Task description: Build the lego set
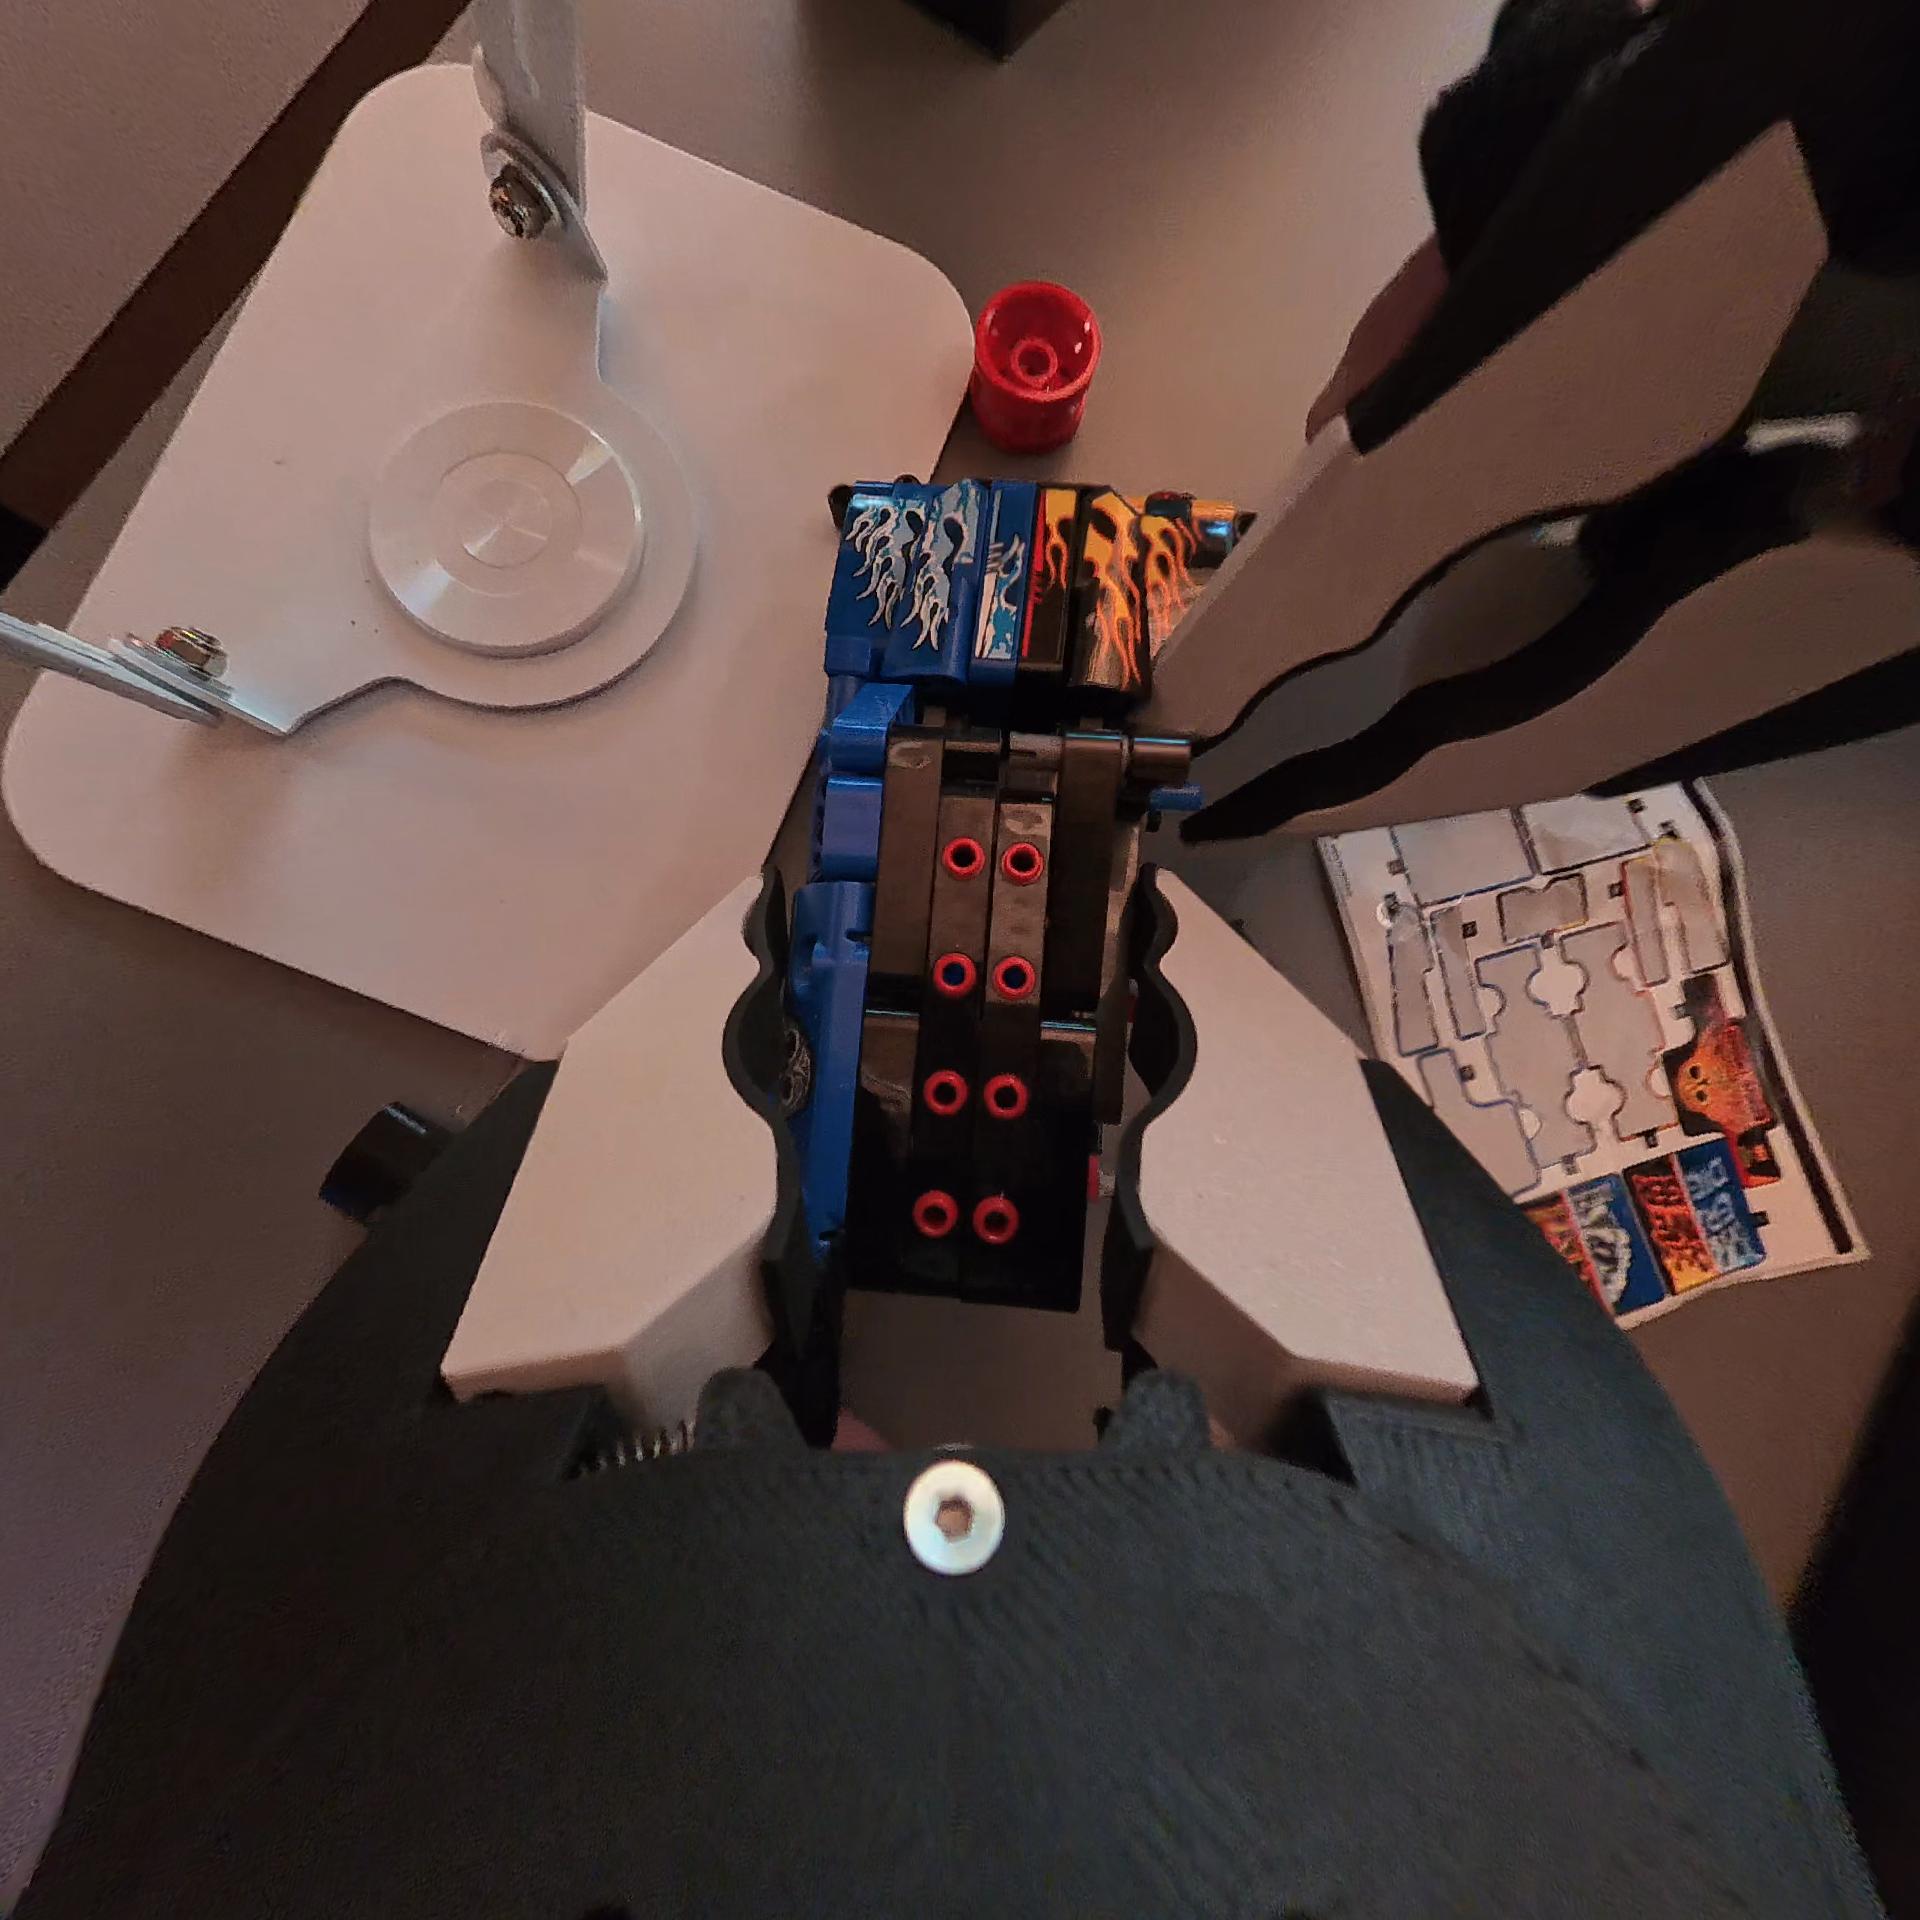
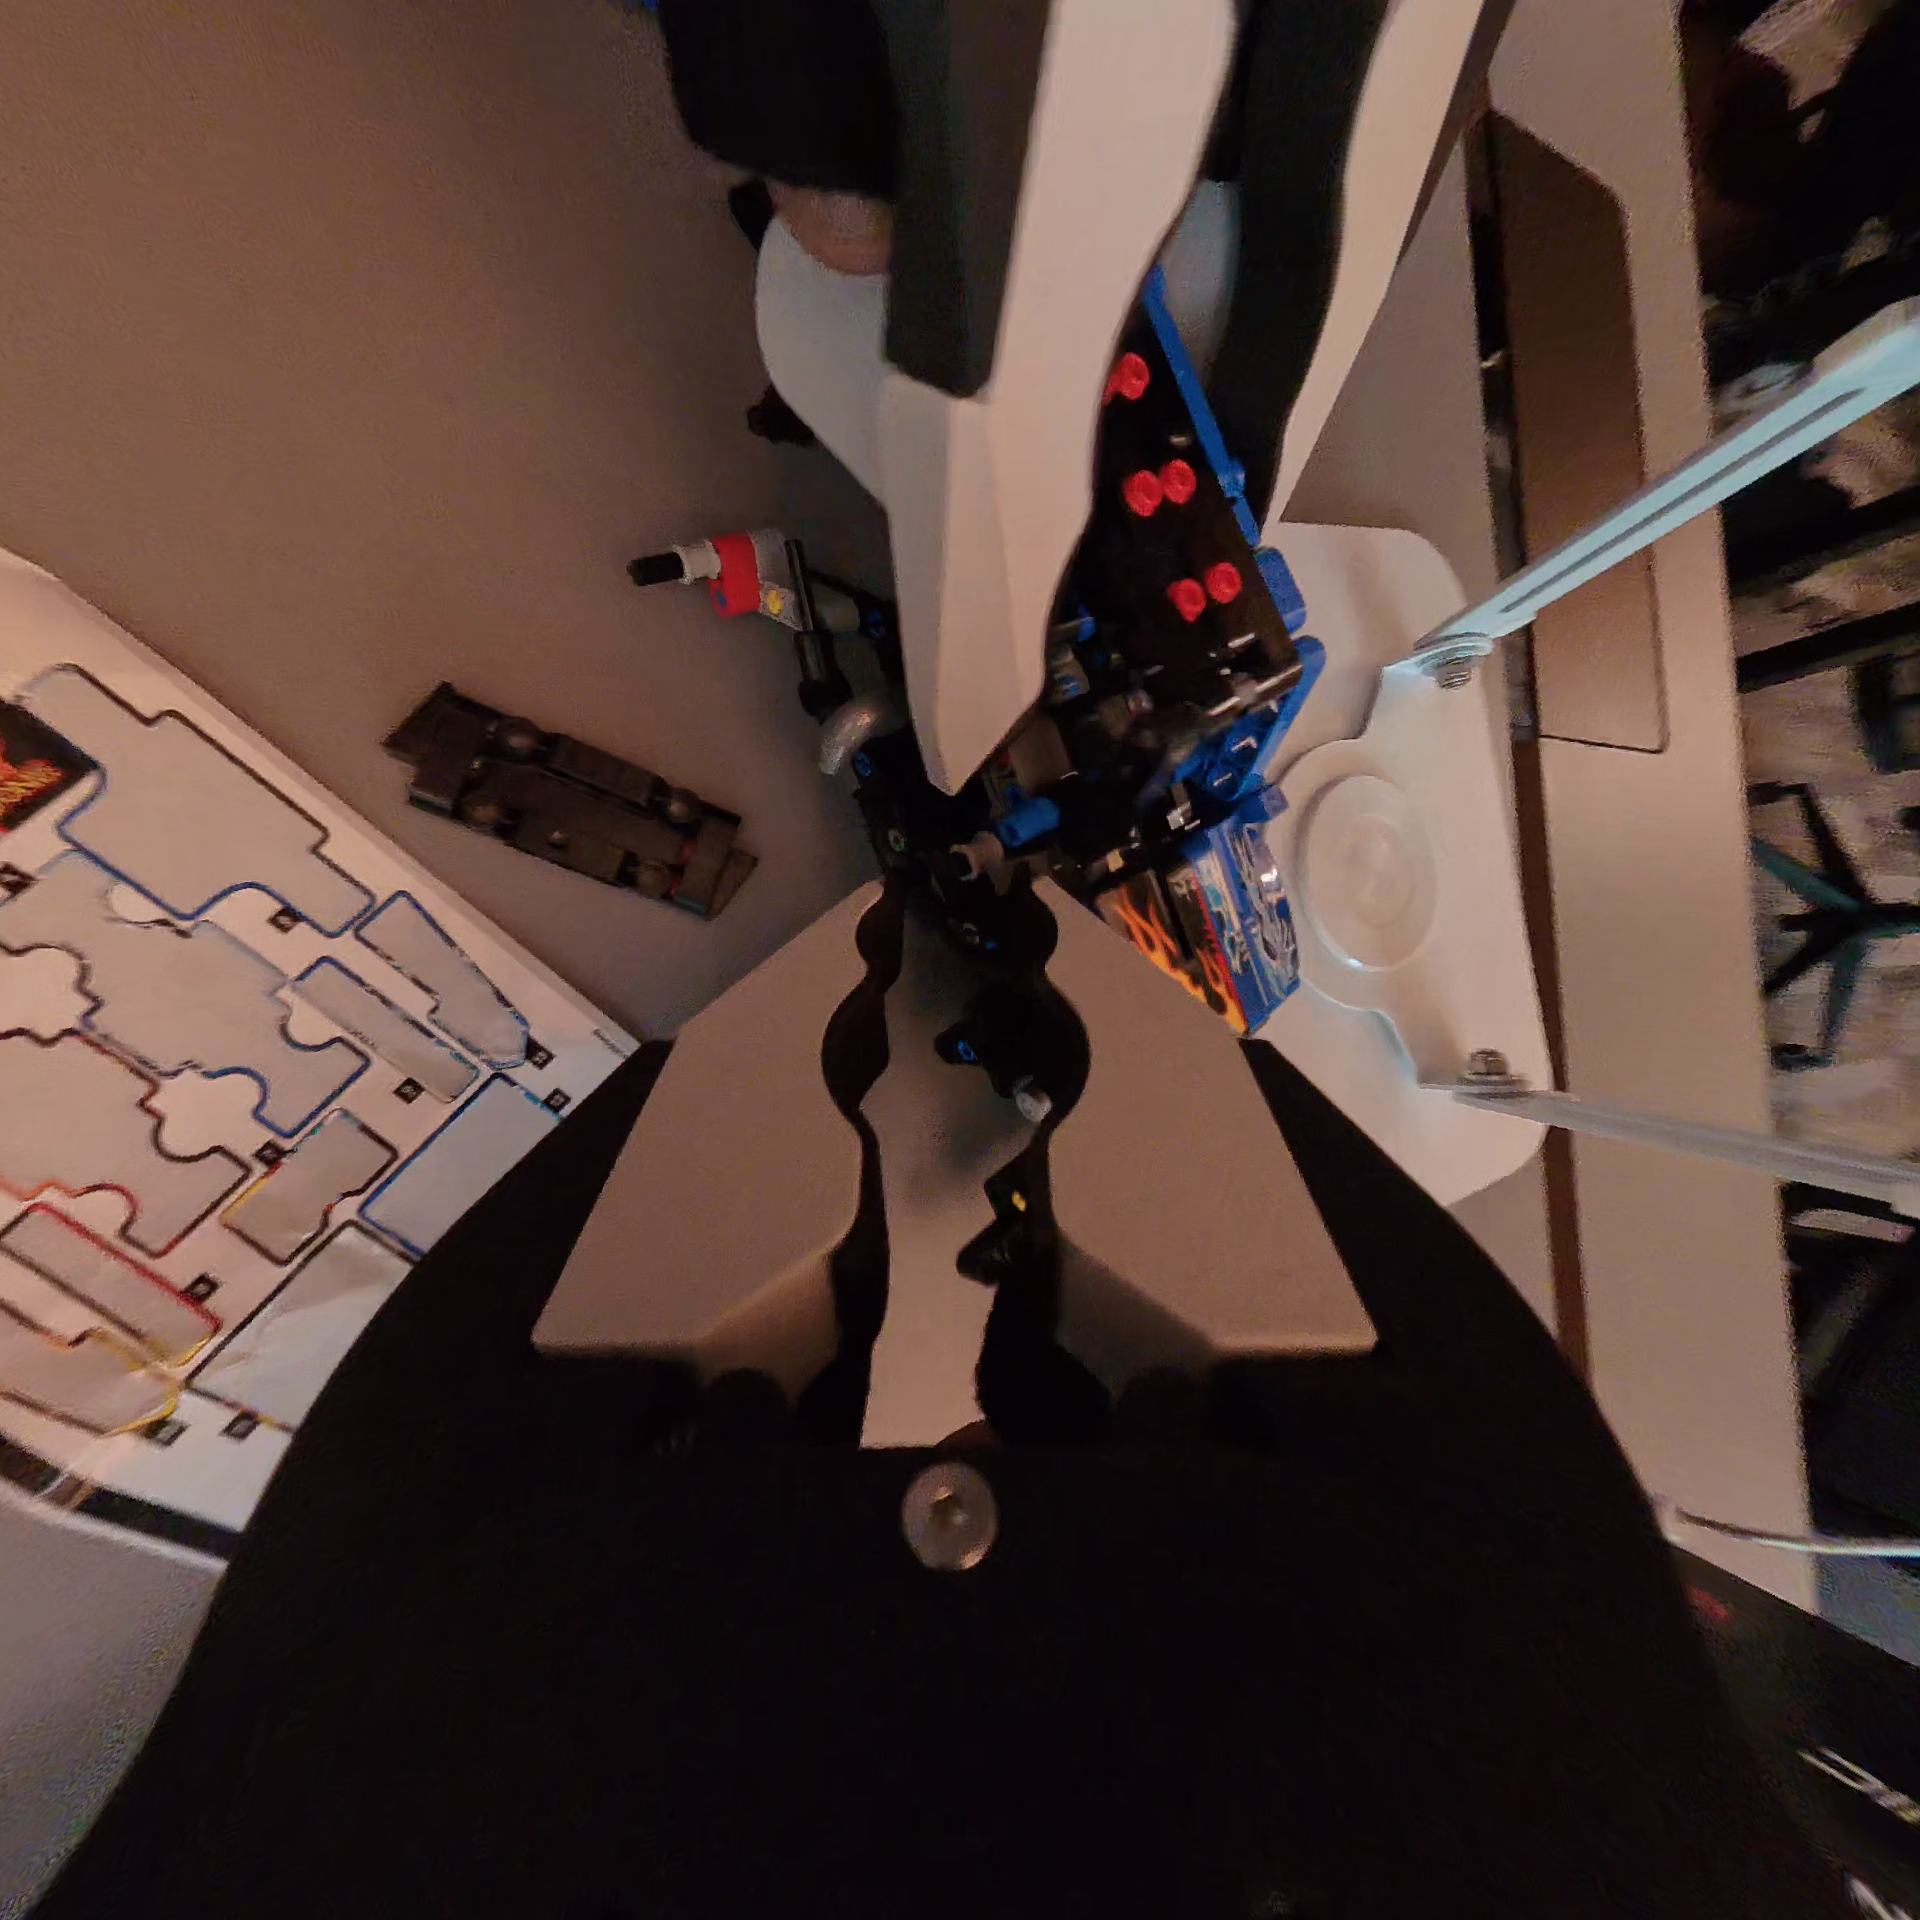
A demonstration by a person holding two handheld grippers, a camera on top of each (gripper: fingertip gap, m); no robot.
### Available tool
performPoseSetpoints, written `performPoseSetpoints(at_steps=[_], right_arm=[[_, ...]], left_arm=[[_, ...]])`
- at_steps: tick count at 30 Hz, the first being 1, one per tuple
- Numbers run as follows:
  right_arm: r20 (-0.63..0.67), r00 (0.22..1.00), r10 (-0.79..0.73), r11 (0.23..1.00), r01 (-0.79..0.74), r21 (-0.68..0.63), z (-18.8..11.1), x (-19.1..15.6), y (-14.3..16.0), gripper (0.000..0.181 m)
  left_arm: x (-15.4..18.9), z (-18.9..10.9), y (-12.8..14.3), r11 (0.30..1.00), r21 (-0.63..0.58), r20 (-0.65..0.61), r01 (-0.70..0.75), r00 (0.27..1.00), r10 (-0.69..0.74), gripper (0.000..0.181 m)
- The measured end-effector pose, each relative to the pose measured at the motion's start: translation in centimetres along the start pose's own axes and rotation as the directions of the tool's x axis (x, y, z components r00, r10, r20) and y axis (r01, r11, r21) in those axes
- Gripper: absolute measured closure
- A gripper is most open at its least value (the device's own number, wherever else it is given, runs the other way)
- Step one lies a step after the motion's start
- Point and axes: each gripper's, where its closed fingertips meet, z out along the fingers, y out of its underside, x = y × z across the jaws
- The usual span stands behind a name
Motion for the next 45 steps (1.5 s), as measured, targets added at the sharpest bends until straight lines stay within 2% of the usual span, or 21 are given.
performPoseSetpoints(at_steps=[4,11,25,28,32,34,38,43,44,45], right_arm=[[-0.146,0.987,-0.068,0.997,0.071,0.013,0.3,0.9,-0.3,0.169],[-0.268,0.956,-0.118,0.991,0.130,0.027,0.3,1.8,-0.6,0.177],[-0.217,0.976,-0.029,0.992,0.055,0.117,-0.2,1.7,-0.7,0.179],[-0.179,0.984,-0.001,0.992,0.023,0.123,-0.2,1.5,-0.6,0.176],[-0.088,0.995,-0.037,0.991,0.049,0.128,-1.8,0.6,-0.8,0.174],[-0.011,0.997,-0.075,0.987,0.076,0.145,-2.2,-0.8,-1.0,0.174],[0.194,0.974,-0.116,0.992,0.103,0.075,-1.1,-4.7,0.0,0.166],[0.216,0.963,-0.159,0.987,0.146,0.073,0.5,-6.3,-0.4,0.155],[0.227,0.960,-0.162,0.987,0.154,0.054,0.9,-6.6,-0.1,0.155],[0.234,0.959,-0.160,0.987,0.152,0.050,1.2,-6.8,0.0,0.164]], left_arm=[[-0.2,0.0,-0.6,0.992,0.066,-0.117,0.111,0.988,-0.103,0.116],[-0.6,-0.2,-0.7,0.980,0.089,-0.167,0.179,0.972,-0.162,0.117],[-0.5,-0.4,-0.9,0.979,0.097,-0.172,0.178,0.972,-0.160,0.117],[-0.4,-0.2,-0.9,0.981,0.094,-0.161,0.169,0.975,-0.152,0.117],[-0.2,-0.3,-0.9,0.983,0.106,-0.167,0.150,0.977,-0.131,0.115],[0.3,-0.7,-1.2,0.983,0.125,-0.192,0.136,0.975,-0.111,0.107],[0.6,-1.0,-1.2,0.989,0.117,-0.169,0.086,0.984,-0.065,0.111],[0.5,-1.5,-1.1,0.988,0.128,-0.168,0.086,0.984,-0.064,0.113],[0.5,-1.6,-1.1,0.988,0.129,-0.166,0.085,0.984,-0.063,0.114],[0.5,-1.8,-1.1,0.989,0.129,-0.162,0.077,0.985,-0.056,0.115]])
